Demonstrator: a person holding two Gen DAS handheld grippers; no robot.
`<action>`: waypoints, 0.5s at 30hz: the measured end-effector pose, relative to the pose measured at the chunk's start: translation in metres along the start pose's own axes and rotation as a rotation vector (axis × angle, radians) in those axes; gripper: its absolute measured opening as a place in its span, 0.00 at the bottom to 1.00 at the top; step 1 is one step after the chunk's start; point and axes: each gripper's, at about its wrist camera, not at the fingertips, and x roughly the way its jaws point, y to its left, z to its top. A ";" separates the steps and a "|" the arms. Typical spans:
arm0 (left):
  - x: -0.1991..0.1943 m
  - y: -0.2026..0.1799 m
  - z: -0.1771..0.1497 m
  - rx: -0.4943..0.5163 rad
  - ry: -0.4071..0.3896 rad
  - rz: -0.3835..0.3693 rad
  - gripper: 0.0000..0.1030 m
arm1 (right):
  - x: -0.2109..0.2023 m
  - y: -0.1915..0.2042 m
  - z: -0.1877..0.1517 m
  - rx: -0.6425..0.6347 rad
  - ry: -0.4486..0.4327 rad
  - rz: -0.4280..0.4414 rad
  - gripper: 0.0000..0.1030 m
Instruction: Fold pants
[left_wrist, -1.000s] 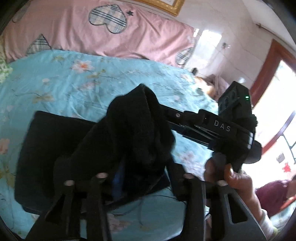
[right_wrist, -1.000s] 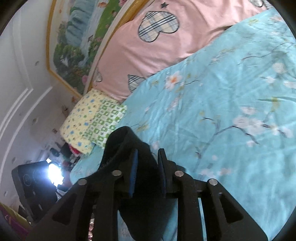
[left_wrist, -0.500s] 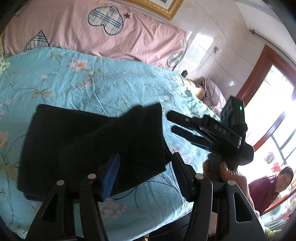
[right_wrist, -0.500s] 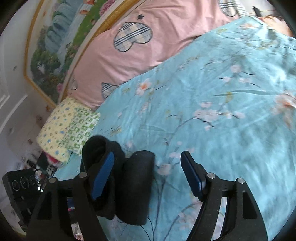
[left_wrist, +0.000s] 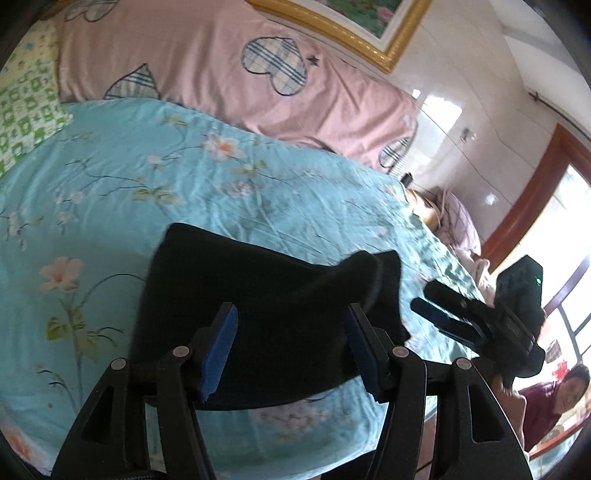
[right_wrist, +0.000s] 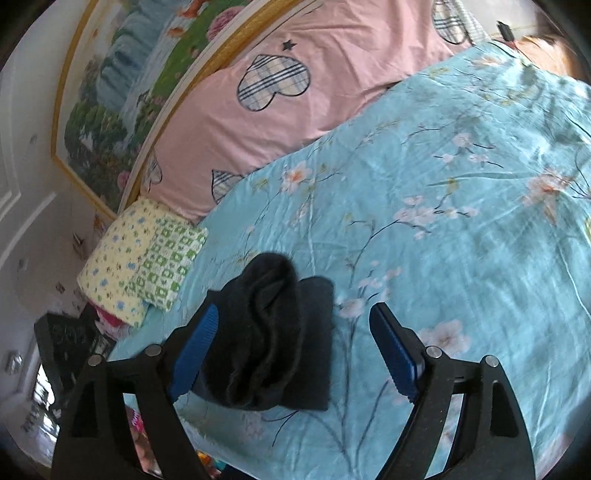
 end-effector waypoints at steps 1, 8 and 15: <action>-0.002 0.005 0.000 -0.009 -0.003 0.007 0.59 | 0.002 0.004 -0.001 -0.013 0.005 0.002 0.82; -0.015 0.028 0.001 -0.050 -0.031 0.034 0.64 | 0.007 0.022 -0.012 -0.067 0.020 -0.025 0.84; -0.015 0.041 0.005 -0.083 -0.031 0.044 0.64 | 0.014 0.024 -0.016 -0.052 0.042 -0.040 0.85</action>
